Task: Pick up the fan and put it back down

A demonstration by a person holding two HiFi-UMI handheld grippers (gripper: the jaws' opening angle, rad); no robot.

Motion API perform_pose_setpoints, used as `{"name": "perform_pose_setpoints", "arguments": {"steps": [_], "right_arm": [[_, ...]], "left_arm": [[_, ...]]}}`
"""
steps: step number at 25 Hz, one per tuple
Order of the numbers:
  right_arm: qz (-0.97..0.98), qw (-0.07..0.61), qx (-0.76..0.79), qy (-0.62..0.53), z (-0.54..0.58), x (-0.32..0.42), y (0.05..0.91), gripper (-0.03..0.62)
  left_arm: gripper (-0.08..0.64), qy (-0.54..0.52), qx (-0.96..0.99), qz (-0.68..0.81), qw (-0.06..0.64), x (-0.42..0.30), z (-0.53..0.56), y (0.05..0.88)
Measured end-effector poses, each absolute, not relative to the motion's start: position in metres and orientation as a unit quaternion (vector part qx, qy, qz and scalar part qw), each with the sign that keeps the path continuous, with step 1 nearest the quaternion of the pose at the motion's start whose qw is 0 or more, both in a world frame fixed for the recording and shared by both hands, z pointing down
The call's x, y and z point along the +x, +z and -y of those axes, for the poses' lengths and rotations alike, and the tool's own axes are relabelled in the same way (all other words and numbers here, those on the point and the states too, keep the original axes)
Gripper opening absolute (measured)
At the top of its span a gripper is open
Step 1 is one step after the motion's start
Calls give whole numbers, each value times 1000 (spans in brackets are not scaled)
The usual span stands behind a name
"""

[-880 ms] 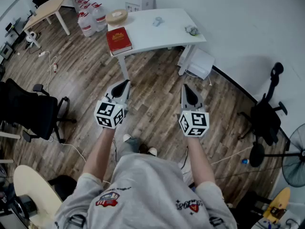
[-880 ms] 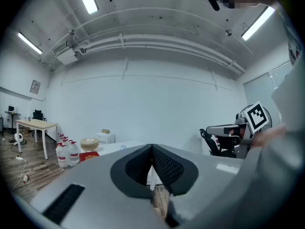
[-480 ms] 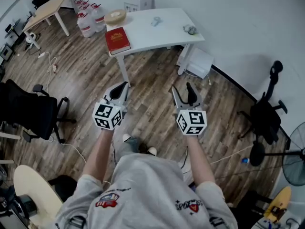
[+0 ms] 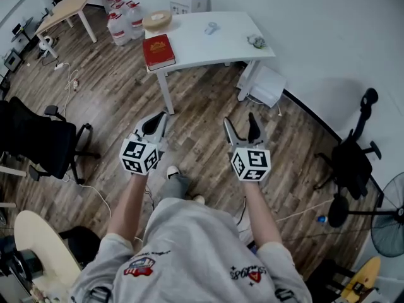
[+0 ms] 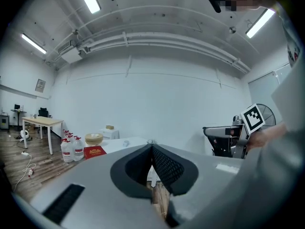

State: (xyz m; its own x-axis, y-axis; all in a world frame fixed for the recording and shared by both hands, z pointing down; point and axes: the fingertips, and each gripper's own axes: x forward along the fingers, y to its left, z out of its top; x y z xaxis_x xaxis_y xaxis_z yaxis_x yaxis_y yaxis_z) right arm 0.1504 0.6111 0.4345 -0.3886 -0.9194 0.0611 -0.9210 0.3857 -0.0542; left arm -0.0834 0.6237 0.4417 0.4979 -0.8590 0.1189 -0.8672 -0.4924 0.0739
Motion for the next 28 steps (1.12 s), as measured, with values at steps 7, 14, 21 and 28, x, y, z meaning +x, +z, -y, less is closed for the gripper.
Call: {"name": "perform_pose_setpoints", "arguments": {"steps": [7, 14, 21, 28], "right_arm": [[830, 10, 556, 42, -566, 147, 435, 339], [822, 20, 567, 54, -466, 145, 447, 339], [810, 27, 582, 65, -336, 133, 444, 336], [806, 37, 588, 61, -232, 98, 432, 334]], "left_arm": [[5, 30, 865, 497, 58, -86, -576, 440], [5, 30, 872, 482, 77, -84, -467, 457], [5, 41, 883, 461, 70, -93, -331, 457], [5, 47, 889, 448, 79, -126, -218, 454]]}}
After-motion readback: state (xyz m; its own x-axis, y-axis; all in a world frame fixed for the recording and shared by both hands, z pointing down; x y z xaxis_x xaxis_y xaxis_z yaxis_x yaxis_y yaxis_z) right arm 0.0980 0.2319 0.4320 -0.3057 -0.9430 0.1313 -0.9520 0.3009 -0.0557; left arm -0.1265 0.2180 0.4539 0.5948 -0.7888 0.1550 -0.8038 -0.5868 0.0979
